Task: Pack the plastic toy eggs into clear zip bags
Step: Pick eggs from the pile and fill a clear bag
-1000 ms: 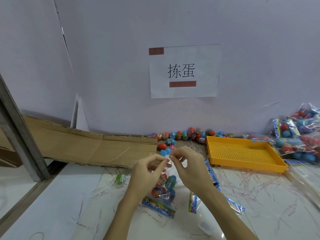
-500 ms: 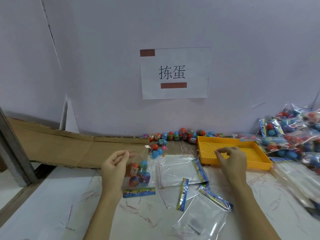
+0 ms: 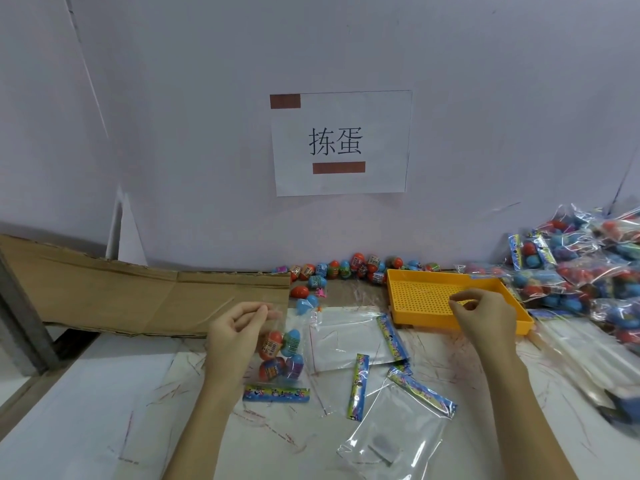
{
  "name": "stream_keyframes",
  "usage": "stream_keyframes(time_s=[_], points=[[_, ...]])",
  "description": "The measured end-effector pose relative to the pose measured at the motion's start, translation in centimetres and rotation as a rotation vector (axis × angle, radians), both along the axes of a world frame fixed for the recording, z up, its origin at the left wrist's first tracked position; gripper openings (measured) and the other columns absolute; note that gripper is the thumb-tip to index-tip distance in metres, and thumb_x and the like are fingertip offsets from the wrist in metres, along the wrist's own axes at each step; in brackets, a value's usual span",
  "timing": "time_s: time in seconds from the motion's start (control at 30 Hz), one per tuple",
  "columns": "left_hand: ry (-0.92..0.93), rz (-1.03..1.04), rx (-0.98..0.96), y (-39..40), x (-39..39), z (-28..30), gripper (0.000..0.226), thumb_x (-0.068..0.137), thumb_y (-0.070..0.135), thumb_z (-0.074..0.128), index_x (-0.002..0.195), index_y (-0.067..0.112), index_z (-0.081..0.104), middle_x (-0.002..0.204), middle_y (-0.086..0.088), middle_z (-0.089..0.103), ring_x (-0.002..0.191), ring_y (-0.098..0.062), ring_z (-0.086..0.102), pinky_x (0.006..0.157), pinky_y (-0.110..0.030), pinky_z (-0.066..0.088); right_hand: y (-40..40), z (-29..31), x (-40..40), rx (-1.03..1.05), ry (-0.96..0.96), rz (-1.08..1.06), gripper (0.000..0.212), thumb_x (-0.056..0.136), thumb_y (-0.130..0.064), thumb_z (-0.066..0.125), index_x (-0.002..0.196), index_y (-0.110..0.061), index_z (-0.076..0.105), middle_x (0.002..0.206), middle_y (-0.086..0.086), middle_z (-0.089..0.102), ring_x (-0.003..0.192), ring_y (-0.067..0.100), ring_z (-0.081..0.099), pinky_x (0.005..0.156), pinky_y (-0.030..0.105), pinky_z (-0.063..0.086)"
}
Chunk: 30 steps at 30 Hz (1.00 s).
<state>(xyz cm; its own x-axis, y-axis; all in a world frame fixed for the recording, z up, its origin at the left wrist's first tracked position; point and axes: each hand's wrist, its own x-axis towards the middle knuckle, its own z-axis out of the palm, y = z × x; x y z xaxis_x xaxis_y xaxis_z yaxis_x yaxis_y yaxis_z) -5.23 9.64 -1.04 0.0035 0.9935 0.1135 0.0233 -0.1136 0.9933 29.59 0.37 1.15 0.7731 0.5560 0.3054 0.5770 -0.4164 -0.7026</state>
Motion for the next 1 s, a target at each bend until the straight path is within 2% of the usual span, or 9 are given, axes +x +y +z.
stream_keyframes(time_s=[0.17,0.3,0.37,0.47,0.57,0.63,0.73,0.87,1.0], points=[[-0.039,-0.012,-0.03,-0.3,0.3,0.5,0.009,0.098,0.015,0.068,0.102,0.015,0.076,0.093,0.003,0.08,0.098,-0.02,0.075,0.084,-0.043,0.062,0.6,0.3,-1.4,-0.002,-0.026,0.121,0.022,0.098,-0.008,0.064,0.118,-0.01,0.074,0.113,0.013,0.073,0.085,0.021,0.065,0.079,0.039,0.059],[-0.081,-0.065,-0.06,-0.6,0.5,0.7,0.012,0.099,0.015,0.067,0.105,0.016,0.077,0.095,0.002,0.081,0.092,-0.018,0.077,0.076,-0.036,0.061,1.6,1.2,-5.6,0.239,0.056,0.418,0.028,0.099,-0.001,0.056,0.113,-0.019,0.073,0.092,-0.005,0.074,0.069,0.01,0.069,0.057,0.02,0.054],[-0.103,-0.089,-0.076,-0.8,0.8,0.7,0.012,0.099,0.016,0.067,0.105,0.017,0.077,0.095,0.002,0.081,0.087,-0.016,0.077,0.074,-0.034,0.06,1.9,1.5,-8.3,0.27,0.213,0.671,0.02,0.1,-0.009,0.059,0.108,-0.021,0.074,0.087,-0.008,0.075,0.073,0.008,0.071,0.059,0.019,0.055],[-0.146,-0.124,-0.094,-1.0,1.2,0.8,0.013,0.099,0.017,0.066,0.107,0.017,0.077,0.097,-0.001,0.081,0.084,-0.018,0.077,0.074,-0.036,0.06,2.6,0.8,-11.5,0.084,0.353,0.908,0.011,0.097,-0.031,0.065,0.106,-0.029,0.071,0.092,-0.007,0.077,0.083,0.008,0.074,0.068,0.023,0.059],[-0.172,-0.142,-0.101,-1.2,1.5,0.7,0.015,0.099,0.019,0.067,0.11,0.015,0.076,0.1,-0.002,0.081,0.09,-0.021,0.078,0.077,-0.037,0.06,3.1,-0.3,-12.9,0.047,0.381,0.919,0.018,0.095,-0.032,0.07,0.108,-0.021,0.075,0.088,-0.009,0.079,0.081,0.009,0.075,0.066,0.02,0.058],[-0.172,-0.162,-0.096,-1.3,1.6,0.7,0.016,0.099,0.02,0.067,0.111,0.014,0.075,0.101,0.0,0.081,0.09,-0.018,0.078,0.07,-0.028,0.06,3.2,-0.7,-12.9,0.083,0.423,0.893,0.014,0.095,-0.024,0.071,0.104,-0.016,0.078,0.085,-0.008,0.079,0.078,0.01,0.076,0.063,0.019,0.058],[-0.172,-0.22,-0.102,-1.3,1.6,0.8,0.019,0.099,0.022,0.067,0.114,0.015,0.075,0.105,0.0,0.08,0.093,-0.017,0.078,0.071,-0.024,0.06,3.2,-0.6,-12.5,0.107,0.488,0.861,0.009,0.095,-0.021,0.07,0.098,-0.019,0.079,0.084,-0.006,0.079,0.079,0.012,0.076,0.064,0.019,0.058],[-0.149,-0.269,-0.097,-1.1,1.5,0.8,0.02,0.097,0.009,0.067,0.116,0.012,0.073,0.107,-0.002,0.08,0.097,-0.019,0.078,0.073,-0.023,0.062,3.3,-0.7,-12.4,0.097,0.5,0.818,0.008,0.095,-0.019,0.071,0.095,-0.019,0.078,0.082,-0.006,0.078,0.078,0.011,0.075,0.065,0.021,0.059],[-0.13,-0.227,-0.085,-1.3,1.6,0.4,0.017,0.097,0.006,0.068,0.112,0.01,0.074,0.102,-0.004,0.081,0.096,-0.017,0.078,0.072,-0.021,0.061,3.5,-0.8,-12.4,0.084,0.468,0.823,0.009,0.096,-0.016,0.069,0.101,-0.021,0.074,0.083,-0.004,0.077,0.076,0.013,0.075,0.066,0.023,0.06]])
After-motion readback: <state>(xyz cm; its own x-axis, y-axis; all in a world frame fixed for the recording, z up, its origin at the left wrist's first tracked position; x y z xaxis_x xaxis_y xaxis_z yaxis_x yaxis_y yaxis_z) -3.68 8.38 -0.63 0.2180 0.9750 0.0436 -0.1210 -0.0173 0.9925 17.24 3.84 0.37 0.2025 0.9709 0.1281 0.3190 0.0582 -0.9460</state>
